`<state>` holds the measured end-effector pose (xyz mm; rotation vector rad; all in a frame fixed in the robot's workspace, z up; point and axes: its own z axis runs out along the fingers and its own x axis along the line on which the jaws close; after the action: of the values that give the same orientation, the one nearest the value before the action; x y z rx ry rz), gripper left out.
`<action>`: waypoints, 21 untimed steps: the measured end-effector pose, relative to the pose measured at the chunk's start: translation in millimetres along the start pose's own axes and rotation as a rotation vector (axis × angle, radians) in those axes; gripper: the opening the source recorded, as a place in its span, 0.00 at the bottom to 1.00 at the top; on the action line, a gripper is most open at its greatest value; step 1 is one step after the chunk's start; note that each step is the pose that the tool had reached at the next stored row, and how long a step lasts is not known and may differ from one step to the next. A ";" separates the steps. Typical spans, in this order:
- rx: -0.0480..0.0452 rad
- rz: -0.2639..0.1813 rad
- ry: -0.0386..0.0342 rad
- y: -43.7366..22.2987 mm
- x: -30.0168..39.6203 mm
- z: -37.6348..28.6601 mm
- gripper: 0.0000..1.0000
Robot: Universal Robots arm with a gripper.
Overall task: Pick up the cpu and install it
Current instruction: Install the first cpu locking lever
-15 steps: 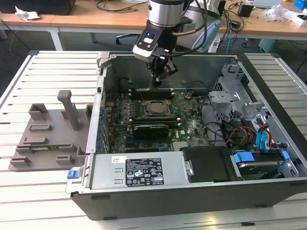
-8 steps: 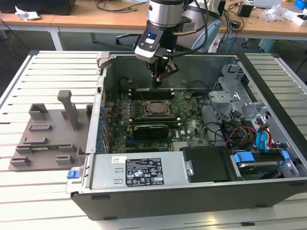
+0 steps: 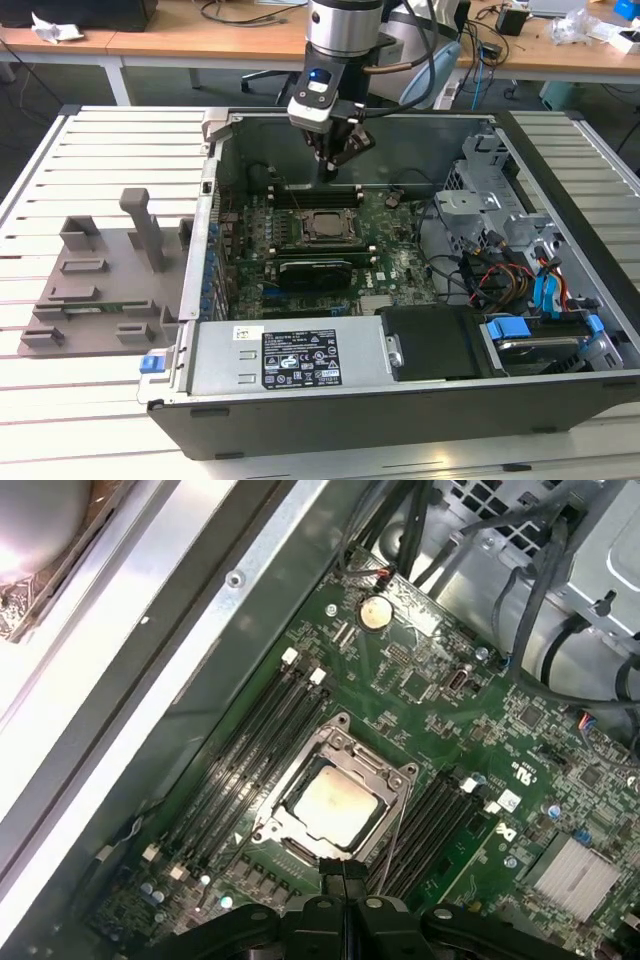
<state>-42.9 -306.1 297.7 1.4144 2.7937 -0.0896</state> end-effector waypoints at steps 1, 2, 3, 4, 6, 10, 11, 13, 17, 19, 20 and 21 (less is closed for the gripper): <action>-0.0001 -0.004 -0.0002 0.0 0.0 0.0 0.11; -0.0005 -0.014 -0.0007 0.0 0.0 0.0 0.11; -0.0007 -0.020 -0.0009 0.0 0.0 0.0 0.11; -0.0008 -0.024 -0.0012 0.0 0.0 0.0 0.11; -0.0011 -0.035 -0.0016 0.0 0.0 0.0 0.11; -0.0019 -0.057 -0.0026 0.0 0.0 0.0 0.11; -0.0021 -0.061 -0.0029 0.0 0.0 0.0 0.11; -0.0025 -0.074 -0.0035 0.0 0.0 0.0 0.11; -0.0033 -0.098 -0.0047 0.0 0.0 0.0 0.11; -0.0037 -0.109 -0.0052 0.0 0.0 0.0 0.11; -0.0040 -0.118 -0.0056 0.0 0.0 0.0 0.11; -0.0041 -0.122 -0.0058 0.0 0.0 0.0 0.11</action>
<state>-42.9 -306.1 297.7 1.2395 2.8718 -0.0885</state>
